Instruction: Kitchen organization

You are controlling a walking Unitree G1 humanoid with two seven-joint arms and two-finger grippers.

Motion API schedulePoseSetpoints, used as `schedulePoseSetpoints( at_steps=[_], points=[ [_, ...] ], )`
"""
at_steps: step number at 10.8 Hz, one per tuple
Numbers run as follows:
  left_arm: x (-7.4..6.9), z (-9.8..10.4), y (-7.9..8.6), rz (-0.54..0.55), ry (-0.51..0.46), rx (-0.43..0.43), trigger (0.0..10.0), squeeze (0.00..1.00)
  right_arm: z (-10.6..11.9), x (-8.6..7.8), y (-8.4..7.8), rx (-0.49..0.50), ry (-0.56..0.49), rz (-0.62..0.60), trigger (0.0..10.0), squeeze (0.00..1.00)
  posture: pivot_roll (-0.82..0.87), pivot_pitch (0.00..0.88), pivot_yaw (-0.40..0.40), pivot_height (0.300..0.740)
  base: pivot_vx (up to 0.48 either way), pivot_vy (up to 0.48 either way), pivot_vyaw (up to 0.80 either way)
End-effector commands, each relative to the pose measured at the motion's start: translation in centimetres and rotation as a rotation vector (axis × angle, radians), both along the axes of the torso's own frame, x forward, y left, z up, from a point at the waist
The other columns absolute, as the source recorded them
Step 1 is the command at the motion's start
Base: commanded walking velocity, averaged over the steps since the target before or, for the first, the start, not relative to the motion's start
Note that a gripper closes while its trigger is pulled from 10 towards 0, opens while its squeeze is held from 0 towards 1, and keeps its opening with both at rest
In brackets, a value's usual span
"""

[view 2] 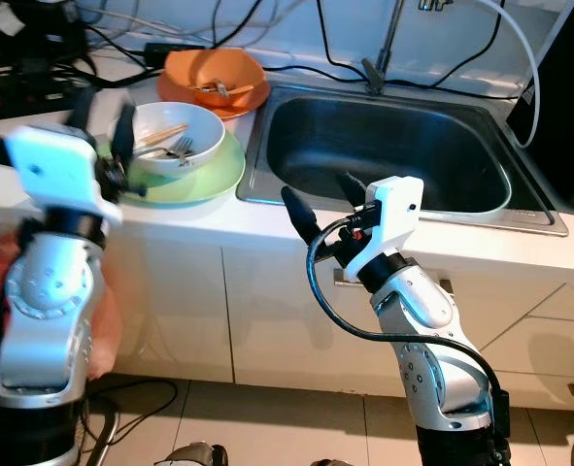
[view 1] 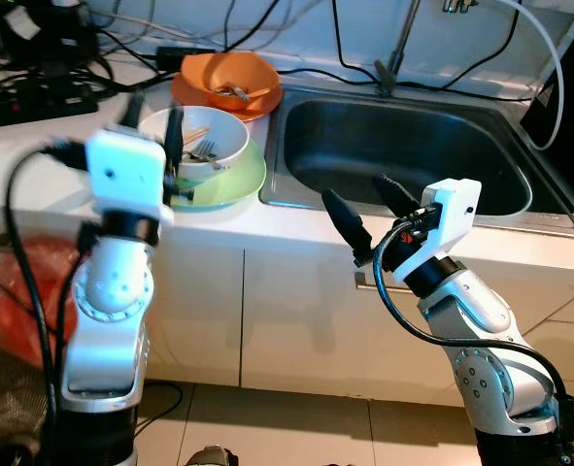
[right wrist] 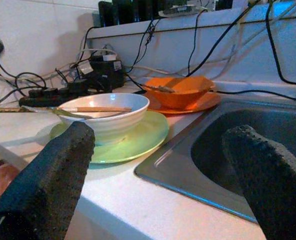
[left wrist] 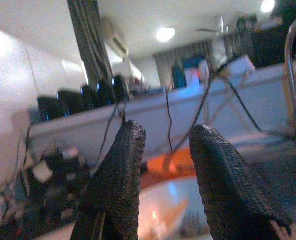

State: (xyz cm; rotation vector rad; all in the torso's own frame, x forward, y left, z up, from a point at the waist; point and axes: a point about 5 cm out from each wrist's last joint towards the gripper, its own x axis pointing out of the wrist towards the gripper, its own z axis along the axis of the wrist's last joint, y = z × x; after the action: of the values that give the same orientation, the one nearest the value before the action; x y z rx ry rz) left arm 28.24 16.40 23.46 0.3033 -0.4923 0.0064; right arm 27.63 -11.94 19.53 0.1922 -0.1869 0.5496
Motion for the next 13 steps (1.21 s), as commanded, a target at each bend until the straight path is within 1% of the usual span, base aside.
schedulePoseSetpoints(
  at_steps=[1,3,4,5,6,10,12,13],
  points=[
    [0.2,-0.8,0.0,-0.004,0.031,-0.013,10.0,0.0,0.1,0.1,-0.3,-0.013,-0.013,-0.032,10.0,0.0,0.08,0.085,-0.066,0.74,0.0,0.0,0.0],
    [0.3,-2.4,0.2,0.002,0.089,-0.028,10.0,0.0,-0.1,0.1,-0.2,-0.012,-0.007,-0.041,10.0,0.0,0.08,0.084,-0.066,0.74,0.0,0.0,0.0],
    [0.5,-3.8,0.5,0.017,0.132,-0.032,10.0,0.0,-0.2,0.2,-0.2,-0.014,-0.005,-0.052,10.0,0.0,0.08,0.081,-0.067,0.74,0.0,0.0,0.0],
    [0.6,-4.7,0.7,0.028,0.162,-0.042,10.0,0.0,-0.3,0.3,-0.2,-0.016,-0.003,-0.066,10.0,0.0,0.08,0.082,-0.068,0.74,0.0,0.0,0.0],
    [0.8,-5.2,0.9,0.043,0.177,-0.063,10.0,0.0,-0.5,0.4,-0.2,-0.021,0.001,-0.081,10.0,0.0,0.07,0.081,-0.068,0.74,0.0,0.0,0.0],
    [1.3,-5.1,1.3,0.061,0.169,-0.084,10.0,0.0,-0.7,0.5,-0.2,-0.023,-0.007,-0.106,10.0,0.0,0.07,0.086,-0.068,0.74,0.0,0.0,0.0],
    [1.4,-4.4,0.7,0.036,0.142,-0.076,10.0,0.0,-0.2,0.6,-0.4,-0.021,-0.034,-0.132,10.0,0.0,0.07,0.084,-0.07,0.74,0.0,0.0,0.0],
    [1.3,-3.8,0.4,0.02,0.117,-0.07,10.0,0.0,0.1,0.6,-0.4,-0.022,-0.047,-0.137,10.0,0.0,0.07,0.087,-0.072,0.74,0.255,0.0,0.0]
  ],
)
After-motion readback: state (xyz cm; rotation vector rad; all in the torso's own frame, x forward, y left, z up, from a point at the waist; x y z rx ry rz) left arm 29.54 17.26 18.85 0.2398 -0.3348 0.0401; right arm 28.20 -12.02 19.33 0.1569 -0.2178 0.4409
